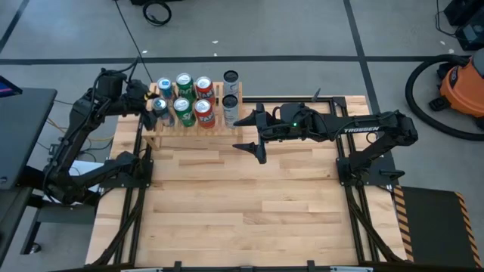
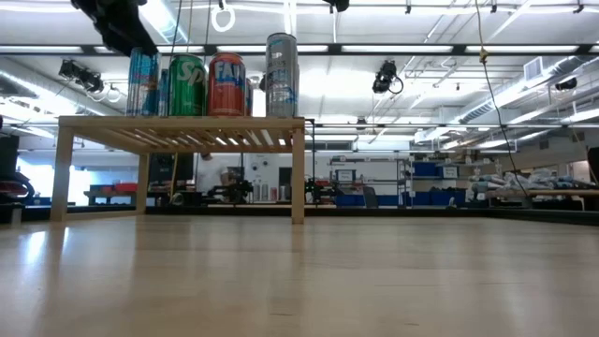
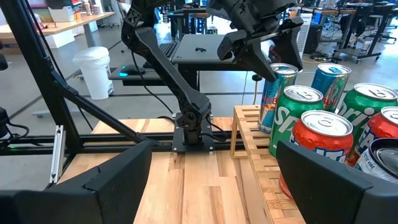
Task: Place canned beverage on shelf
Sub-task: Put the blue soda can on the shelf
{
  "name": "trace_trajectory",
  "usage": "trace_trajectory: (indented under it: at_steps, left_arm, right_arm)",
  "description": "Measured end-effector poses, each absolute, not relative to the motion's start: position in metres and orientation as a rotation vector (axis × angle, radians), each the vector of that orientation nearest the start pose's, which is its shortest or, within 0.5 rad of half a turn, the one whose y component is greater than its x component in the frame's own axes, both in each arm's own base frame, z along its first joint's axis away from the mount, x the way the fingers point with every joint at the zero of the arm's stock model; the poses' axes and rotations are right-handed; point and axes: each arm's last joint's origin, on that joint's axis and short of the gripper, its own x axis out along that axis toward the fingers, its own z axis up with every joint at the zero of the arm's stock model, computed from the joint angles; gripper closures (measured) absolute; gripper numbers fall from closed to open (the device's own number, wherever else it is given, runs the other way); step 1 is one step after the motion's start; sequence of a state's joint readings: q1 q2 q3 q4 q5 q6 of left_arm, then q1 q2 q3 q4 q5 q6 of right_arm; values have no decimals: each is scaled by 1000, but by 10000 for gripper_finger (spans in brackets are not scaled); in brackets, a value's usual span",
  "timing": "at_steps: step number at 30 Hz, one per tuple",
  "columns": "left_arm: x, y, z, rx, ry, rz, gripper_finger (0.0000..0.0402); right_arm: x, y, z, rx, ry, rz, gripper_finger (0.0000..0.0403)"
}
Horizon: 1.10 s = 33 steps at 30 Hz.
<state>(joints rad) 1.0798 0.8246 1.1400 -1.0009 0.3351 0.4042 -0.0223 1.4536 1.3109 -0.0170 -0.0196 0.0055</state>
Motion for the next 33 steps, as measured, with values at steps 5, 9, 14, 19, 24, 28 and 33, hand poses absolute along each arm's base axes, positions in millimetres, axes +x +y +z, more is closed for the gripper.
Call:
trace_trajectory:
  at_steps: [5,9,14,19,24,28,33]
  left_arm:
    - [68,108,375,-48,615,618,53]
    - [66,105,385,8,533,657,53]
    - [61,95,394,44,446,687,53]
    - [52,78,400,73,386,704,53]
    - [43,61,413,79,221,740,53]
    - [37,46,420,64,104,704,53]
    - [29,29,422,47,33,655,53]
  right_arm:
    - [336,-7,375,9,160,-4,48]
    - [336,-7,375,9,159,-3,48]
    - [336,-7,375,9,160,-3,48]
    - [336,-7,375,9,160,-3,48]
    - [336,-7,375,9,159,-3,48]
    - [336,-7,375,8,159,-4,48]
    - [336,-8,376,3,153,-5,48]
